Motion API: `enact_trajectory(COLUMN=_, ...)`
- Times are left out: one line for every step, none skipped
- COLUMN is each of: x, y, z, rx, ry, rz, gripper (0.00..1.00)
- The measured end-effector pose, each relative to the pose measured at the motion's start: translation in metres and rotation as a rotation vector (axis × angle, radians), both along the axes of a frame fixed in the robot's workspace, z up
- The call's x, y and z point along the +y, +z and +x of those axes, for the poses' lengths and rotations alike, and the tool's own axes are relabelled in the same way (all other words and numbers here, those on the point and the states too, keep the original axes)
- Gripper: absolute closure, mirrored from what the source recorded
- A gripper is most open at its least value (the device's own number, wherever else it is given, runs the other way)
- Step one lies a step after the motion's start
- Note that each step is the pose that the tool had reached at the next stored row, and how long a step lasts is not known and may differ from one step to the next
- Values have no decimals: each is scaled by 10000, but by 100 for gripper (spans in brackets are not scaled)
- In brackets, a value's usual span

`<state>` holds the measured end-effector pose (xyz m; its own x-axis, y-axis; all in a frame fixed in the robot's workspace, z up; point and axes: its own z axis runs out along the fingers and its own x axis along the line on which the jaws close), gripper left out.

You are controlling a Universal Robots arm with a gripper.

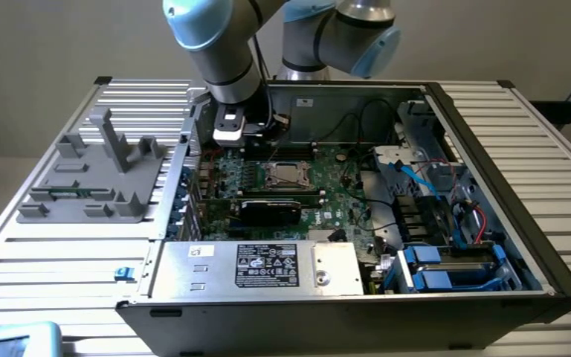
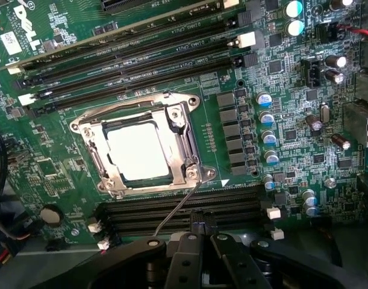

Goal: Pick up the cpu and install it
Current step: 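Install the first cpu locking lever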

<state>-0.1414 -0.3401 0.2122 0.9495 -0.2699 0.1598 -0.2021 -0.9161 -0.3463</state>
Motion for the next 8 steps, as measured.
enact_trajectory(x=-1, y=-2, z=0, rx=-8, ry=-29, rz=5, gripper=89)
enact_trajectory(x=-2, y=-4, z=-1, rx=-9, ry=-57, rz=17, gripper=89)
enact_trajectory(x=-4, y=-6, z=-1, rx=-8, ry=-89, rz=32, gripper=89)
enact_trajectory(x=-5, y=-8, z=-1, rx=-8, ry=-119, rz=51, gripper=89)
enact_trajectory(x=-7, y=-12, z=-1, rx=-8, ry=-147, rz=76, gripper=89)
enact_trajectory(x=-9, y=-17, z=-1, rx=-9, ry=-180, rz=94, gripper=89)
enact_trajectory(x=-10, y=-24, z=-1, rx=-10, ry=-223, rz=101, gripper=89)
enact_trajectory(x=-11, y=-30, z=-1, rx=-10, ry=-267, rz=101, gripper=89)
